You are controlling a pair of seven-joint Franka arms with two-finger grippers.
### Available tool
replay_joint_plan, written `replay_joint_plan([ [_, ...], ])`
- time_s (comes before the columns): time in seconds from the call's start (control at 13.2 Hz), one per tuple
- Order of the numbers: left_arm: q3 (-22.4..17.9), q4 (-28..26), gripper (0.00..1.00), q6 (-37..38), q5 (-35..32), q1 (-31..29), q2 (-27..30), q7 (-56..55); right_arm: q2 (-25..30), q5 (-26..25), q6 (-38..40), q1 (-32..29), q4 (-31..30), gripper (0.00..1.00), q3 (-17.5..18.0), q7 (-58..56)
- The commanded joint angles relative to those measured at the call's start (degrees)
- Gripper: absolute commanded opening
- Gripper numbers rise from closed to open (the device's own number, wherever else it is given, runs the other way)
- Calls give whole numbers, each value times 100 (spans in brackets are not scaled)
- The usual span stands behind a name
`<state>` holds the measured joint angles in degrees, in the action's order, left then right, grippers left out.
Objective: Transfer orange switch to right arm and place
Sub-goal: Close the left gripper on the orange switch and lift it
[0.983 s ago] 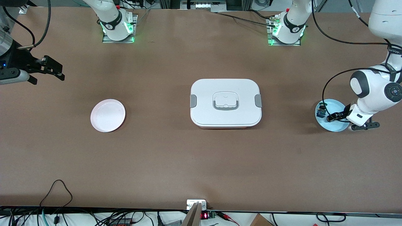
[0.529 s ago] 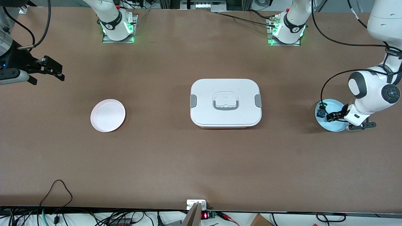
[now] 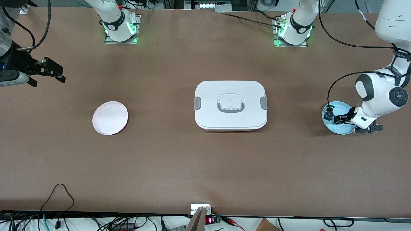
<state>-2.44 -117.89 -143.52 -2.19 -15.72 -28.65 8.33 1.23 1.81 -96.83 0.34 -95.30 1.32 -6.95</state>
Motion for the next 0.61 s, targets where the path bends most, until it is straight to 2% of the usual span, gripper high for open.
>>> replay_joint_plan([
  [0.0, 95, 720, 31, 1425, -89, -37, 237, 152, 17, 4, 15, -43, 11, 100, 18, -52],
  [0.23, 121, 1951, 31, 3124, -89, 42, 237, 222, 17, 4, 6, -43, 2, 100, 18, -52],
  [0.38, 278, 2365, 28, 3435, -80, 43, 246, 555, 17, 4, 6, -43, 2, 100, 18, -52],
  [0.53, 428, 2534, 25, 3724, 103, -1, 255, 1185, 0, 4, -11, -43, -15, 100, 18, -52],
])
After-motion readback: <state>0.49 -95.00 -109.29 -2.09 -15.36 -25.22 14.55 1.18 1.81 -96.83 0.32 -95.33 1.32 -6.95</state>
